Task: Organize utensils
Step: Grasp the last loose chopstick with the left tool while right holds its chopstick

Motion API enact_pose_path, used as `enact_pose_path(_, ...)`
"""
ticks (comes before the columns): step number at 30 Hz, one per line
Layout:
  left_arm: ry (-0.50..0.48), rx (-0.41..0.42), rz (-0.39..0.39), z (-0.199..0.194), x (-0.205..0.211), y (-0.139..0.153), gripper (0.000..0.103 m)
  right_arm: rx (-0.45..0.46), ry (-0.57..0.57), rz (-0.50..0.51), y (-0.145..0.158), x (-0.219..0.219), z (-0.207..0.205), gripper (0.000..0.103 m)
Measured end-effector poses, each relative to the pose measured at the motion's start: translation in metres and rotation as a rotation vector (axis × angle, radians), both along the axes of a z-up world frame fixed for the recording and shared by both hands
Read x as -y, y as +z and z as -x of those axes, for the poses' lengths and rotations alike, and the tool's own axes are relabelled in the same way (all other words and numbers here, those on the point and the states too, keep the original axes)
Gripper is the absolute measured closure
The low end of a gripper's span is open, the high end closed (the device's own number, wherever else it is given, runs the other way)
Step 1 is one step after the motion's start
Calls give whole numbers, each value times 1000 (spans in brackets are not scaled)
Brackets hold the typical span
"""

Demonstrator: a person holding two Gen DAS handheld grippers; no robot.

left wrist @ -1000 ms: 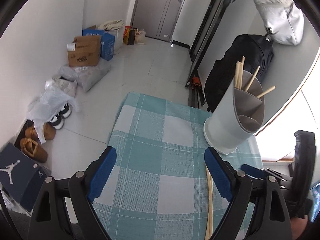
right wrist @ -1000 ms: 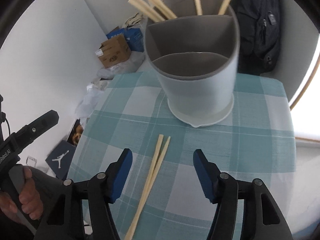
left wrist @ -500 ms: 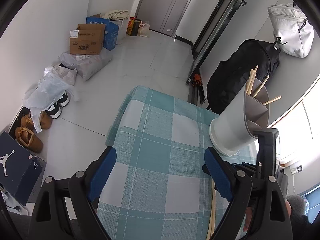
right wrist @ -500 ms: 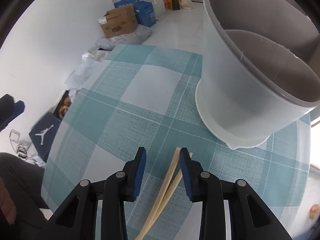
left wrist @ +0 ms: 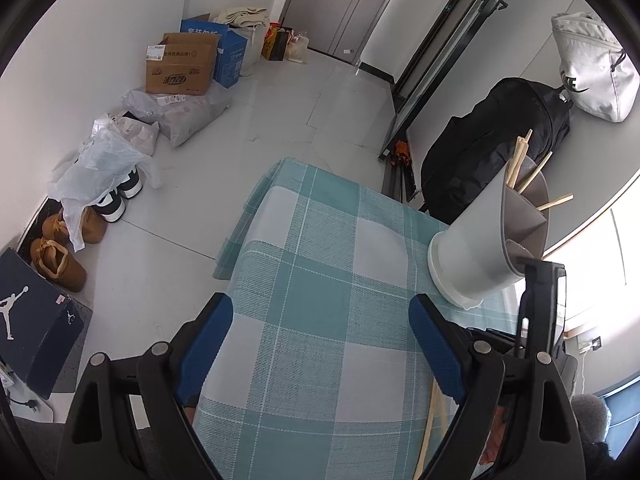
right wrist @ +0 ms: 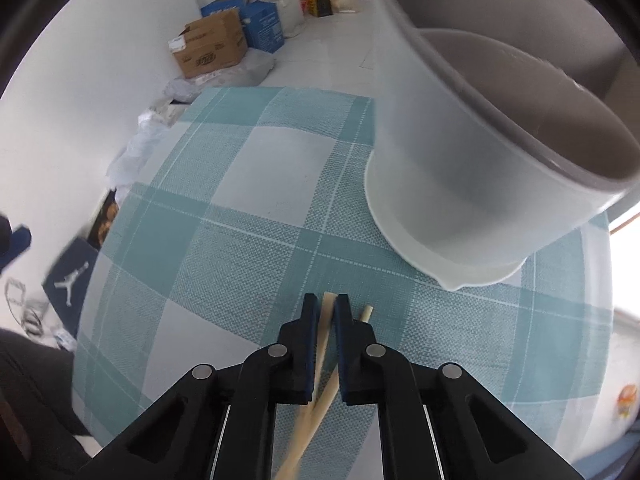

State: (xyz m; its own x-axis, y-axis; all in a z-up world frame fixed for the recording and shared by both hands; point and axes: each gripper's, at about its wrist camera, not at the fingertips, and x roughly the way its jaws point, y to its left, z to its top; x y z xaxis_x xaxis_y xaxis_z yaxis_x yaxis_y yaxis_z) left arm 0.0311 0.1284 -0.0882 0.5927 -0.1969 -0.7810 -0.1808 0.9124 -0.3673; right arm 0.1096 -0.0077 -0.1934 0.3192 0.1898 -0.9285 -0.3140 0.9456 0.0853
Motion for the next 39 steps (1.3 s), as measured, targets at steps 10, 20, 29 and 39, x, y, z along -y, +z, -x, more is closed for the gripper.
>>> enact_pose_path(10, -53, -33, -78, 1, 20, -10, 16, 119, -68, -182, 40, 35, 9, 98)
enact_pose_path(20, -194, -76, -163, 3, 69, -17, 16, 244, -173, -384, 92, 108, 39, 98)
enact_pose_path(29, -345, -144, -189, -17, 120, -18, 16, 343, -282, -535, 123, 168, 66, 98)
enact_pose_path(39, -404, -241, -326, -38, 157, -33, 28, 375, -463, -644, 118, 220, 66, 97)
